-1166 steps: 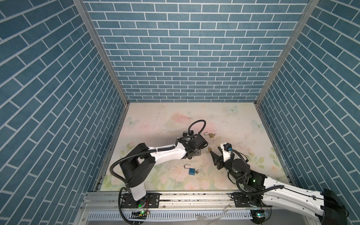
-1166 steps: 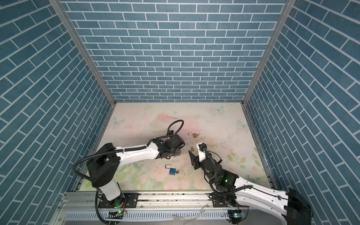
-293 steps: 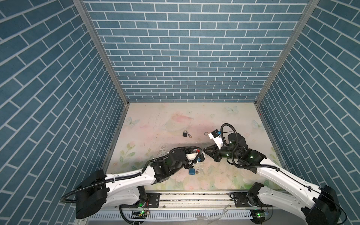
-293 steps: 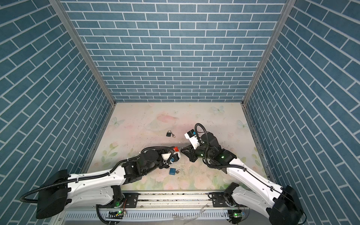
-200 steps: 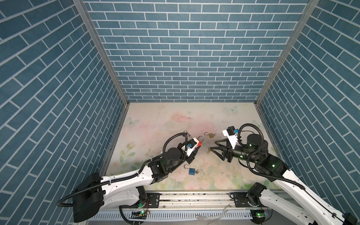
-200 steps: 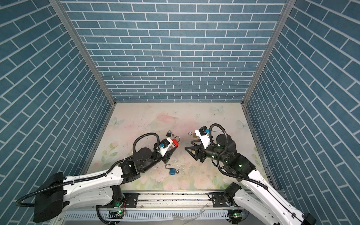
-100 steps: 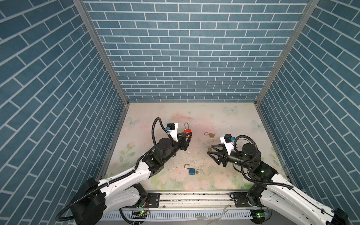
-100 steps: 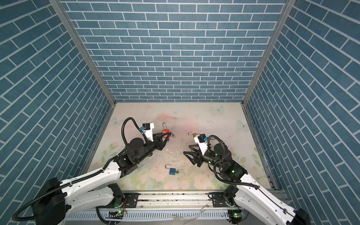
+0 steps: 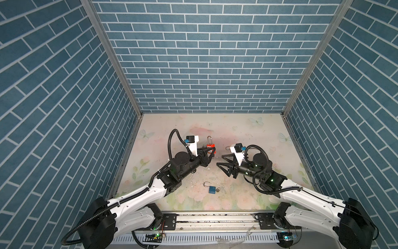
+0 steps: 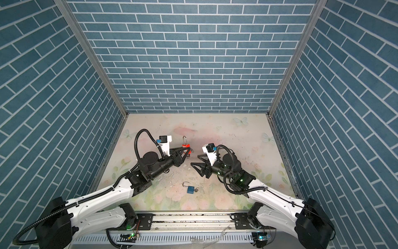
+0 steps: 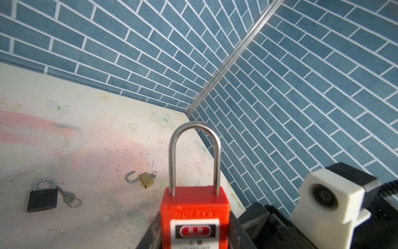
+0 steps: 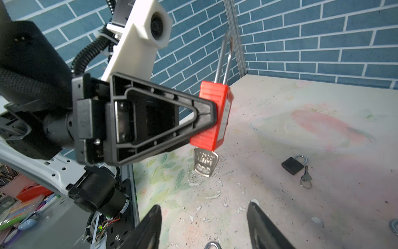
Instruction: Lock with the key
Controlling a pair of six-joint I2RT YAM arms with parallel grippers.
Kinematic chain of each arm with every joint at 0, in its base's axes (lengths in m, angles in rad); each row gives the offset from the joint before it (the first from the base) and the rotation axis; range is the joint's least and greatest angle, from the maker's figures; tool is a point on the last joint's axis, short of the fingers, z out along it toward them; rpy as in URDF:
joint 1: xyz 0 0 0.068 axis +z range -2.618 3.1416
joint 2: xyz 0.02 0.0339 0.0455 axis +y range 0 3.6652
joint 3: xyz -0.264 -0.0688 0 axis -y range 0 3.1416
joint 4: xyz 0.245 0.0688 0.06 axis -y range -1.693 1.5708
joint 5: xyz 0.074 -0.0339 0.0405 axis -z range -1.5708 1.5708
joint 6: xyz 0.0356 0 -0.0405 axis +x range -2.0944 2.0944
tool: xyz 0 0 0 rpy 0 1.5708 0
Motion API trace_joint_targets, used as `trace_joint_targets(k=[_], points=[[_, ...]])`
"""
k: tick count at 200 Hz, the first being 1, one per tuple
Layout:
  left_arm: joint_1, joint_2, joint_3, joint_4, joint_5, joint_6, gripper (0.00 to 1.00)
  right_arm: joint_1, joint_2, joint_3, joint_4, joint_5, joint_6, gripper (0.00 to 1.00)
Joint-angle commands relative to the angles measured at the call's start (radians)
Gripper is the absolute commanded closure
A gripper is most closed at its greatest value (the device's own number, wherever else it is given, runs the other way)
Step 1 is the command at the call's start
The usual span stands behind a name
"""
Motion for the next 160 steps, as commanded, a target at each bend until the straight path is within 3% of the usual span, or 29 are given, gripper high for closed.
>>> trace_joint_targets(k=[1, 68, 160], points=[[0.004, -0.02, 0.024, 0.053, 0.004, -0.012, 1.0, 0.003, 0.051, 0.046, 0.097, 0.007, 0.043, 0.36], [0.006, -0.019, 0.012, 0.074, 0.005, -0.023, 1.0, 0.003, 0.179, 0.099, 0.146, -0.024, 0.074, 0.41], [0.006, 0.002, 0.003, 0.104, 0.001, -0.045, 1.0, 0.004, 0.227, 0.119, 0.15, -0.037, 0.091, 0.75]])
